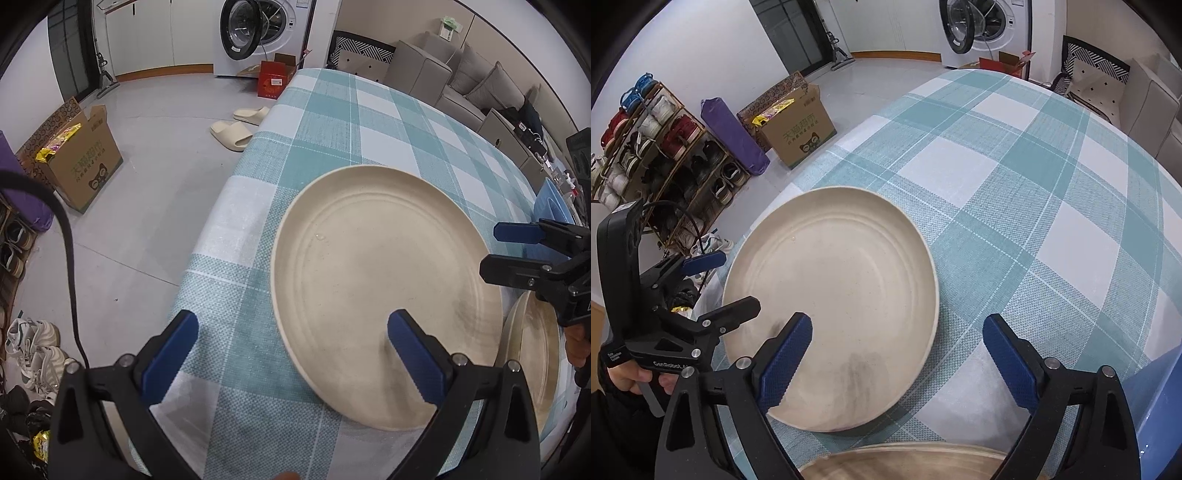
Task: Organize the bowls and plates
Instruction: 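Close the left gripper on the plate rim while the right gripper closes too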
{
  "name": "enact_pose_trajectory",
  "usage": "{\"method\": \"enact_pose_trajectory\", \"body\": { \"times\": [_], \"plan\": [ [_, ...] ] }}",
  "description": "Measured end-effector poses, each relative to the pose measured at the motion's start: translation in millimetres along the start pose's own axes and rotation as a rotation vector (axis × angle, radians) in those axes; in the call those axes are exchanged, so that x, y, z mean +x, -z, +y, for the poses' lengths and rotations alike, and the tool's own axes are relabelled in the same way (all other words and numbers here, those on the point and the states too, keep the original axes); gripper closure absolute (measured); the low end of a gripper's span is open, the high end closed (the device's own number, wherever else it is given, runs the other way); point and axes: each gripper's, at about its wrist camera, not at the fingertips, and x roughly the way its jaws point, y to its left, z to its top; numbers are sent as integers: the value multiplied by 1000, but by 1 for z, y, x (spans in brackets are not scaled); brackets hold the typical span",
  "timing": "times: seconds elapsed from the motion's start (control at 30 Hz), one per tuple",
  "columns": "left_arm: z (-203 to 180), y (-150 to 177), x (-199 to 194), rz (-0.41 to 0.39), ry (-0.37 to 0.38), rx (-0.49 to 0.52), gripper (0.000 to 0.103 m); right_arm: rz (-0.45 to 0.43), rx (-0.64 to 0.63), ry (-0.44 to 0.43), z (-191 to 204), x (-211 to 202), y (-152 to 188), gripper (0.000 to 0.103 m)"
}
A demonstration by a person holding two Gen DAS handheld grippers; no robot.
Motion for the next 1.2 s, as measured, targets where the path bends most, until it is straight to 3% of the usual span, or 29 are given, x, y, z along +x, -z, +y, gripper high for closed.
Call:
{"method": "enact_pose_trajectory", "body": {
  "times": [0.3,0.37,0.5,0.77,1.2],
  "plan": [
    [-2,4,0,14,37,13,15,58,-12,-15,7,16,6,25],
    [-3,4,1,23,57,23,31,71,-17,-18,8,20,7,27],
    [-5,5,1,24,60,35,43,90,-24,-25,10,25,9,29],
    [-8,6,0,25,74,44,56,88,-31,-23,11,29,7,31],
    [-8,8,-2,25,82,40,62,70,-45,5,8,24,12,58]
  ]
}}
